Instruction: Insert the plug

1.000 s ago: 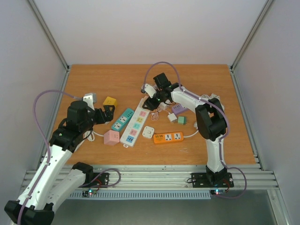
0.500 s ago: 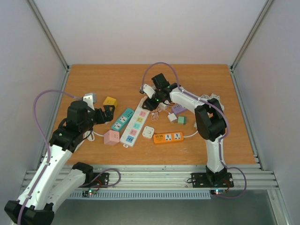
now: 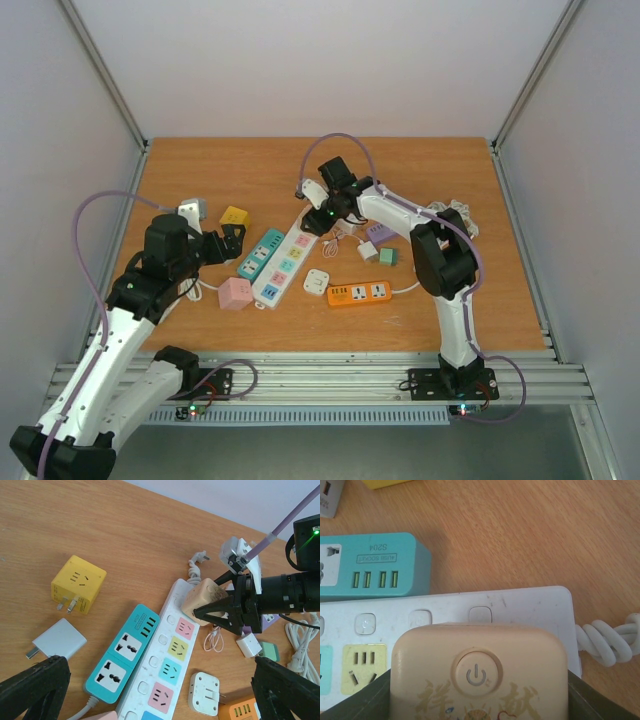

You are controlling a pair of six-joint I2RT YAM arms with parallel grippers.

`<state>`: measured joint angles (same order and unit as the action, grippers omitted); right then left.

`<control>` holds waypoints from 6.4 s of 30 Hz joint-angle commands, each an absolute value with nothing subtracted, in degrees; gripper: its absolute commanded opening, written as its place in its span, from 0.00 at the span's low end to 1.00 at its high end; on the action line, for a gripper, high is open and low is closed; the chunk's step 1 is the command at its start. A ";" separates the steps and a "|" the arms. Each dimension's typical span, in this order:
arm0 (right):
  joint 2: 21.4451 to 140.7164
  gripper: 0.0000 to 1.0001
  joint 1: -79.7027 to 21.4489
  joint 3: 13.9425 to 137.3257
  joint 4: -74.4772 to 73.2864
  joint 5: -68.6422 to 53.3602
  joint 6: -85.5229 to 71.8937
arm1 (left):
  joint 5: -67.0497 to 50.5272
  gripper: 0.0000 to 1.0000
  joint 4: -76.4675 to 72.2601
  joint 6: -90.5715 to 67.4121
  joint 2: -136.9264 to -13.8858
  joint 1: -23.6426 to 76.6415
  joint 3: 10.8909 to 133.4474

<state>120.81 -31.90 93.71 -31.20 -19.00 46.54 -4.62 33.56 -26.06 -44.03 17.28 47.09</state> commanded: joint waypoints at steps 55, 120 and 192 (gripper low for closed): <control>120.70 0.82 -35.66 102.81 -47.31 -5.30 37.10 | -3.78 0.99 32.49 -25.75 -44.27 17.11 47.68; 90.15 0.87 -40.08 76.32 -28.35 -5.99 5.64 | 3.91 0.99 53.20 -43.52 -48.12 16.97 43.94; 84.00 0.96 -56.34 70.88 -29.33 -18.93 41.34 | -49.22 0.35 40.48 -29.62 -55.99 17.08 48.25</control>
